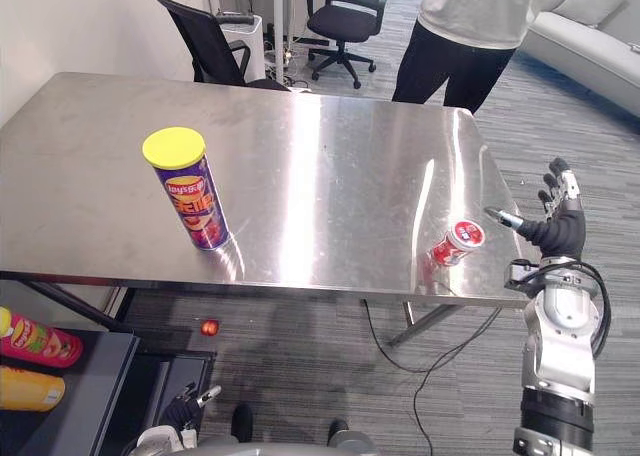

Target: Put the gum and the chips on the shelf.

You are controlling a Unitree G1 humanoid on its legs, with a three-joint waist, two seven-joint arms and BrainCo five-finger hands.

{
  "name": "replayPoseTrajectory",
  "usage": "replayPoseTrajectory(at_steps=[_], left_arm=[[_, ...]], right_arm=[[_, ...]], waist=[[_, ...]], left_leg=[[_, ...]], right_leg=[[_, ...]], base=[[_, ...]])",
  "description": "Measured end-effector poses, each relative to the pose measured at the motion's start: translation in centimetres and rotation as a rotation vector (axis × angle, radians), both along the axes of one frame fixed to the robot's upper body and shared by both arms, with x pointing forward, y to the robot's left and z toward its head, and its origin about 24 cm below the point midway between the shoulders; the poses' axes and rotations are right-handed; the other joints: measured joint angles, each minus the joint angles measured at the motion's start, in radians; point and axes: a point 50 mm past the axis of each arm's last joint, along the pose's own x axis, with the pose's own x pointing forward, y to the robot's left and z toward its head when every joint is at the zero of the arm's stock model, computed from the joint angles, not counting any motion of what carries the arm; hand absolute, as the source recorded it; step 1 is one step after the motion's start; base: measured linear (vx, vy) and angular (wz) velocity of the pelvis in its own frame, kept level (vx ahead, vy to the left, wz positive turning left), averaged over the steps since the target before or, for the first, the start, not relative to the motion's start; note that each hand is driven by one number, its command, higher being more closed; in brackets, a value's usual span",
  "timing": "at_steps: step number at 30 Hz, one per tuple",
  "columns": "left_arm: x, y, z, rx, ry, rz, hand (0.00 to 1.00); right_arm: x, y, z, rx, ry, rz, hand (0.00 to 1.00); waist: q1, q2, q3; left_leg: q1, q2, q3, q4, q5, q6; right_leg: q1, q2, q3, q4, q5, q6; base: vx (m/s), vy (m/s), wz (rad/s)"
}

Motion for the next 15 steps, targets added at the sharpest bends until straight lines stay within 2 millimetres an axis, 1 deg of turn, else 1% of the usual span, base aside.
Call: replayPoseTrajectory(at_steps=[4, 8, 15], left_arm=[[0.0, 0.0, 0.0, -0.002, -0.001, 0.003, 0.00], [-0.1, 0.0, 0.0, -0.013, -0.004, 0.024, 0.00], [0.0, 0.1, 0.1, -0.015, -0.010, 0.031, 0.00]], right_arm=[[0.1, 0.1, -0.4, 0.005, 0.020, 0.012, 0.00], [0.6, 0.8, -1.3, 0.011, 0.057, 0.048, 0.00], [0.9, 1.3, -1.7, 0.011, 0.079, 0.083, 0.00]], waist=[[0.000, 0.003, -0.002], [0.002, 0.003, -0.001], [0.004, -0.001, 0.001]], left_leg=[[-0.013, -0.001, -0.003, 0.000, 0.001, 0.001], [-0.020, -0.003, -0.013, 0.000, 0.001, 0.001], [-0.033, -0.003, -0.021, 0.000, 0.000, 0.000]], right_leg=[[-0.007, 0.000, -0.003, -0.001, 0.000, 0.000], [-0.007, 0.000, -0.009, -0.009, 0.000, 0.000], [-0.018, 0.000, -0.011, -0.008, 0.000, 0.000]], base=[[0.02, -0.003, 0.01], [0.04, -0.009, 0.03], [0.00, -0.006, 0.03]])
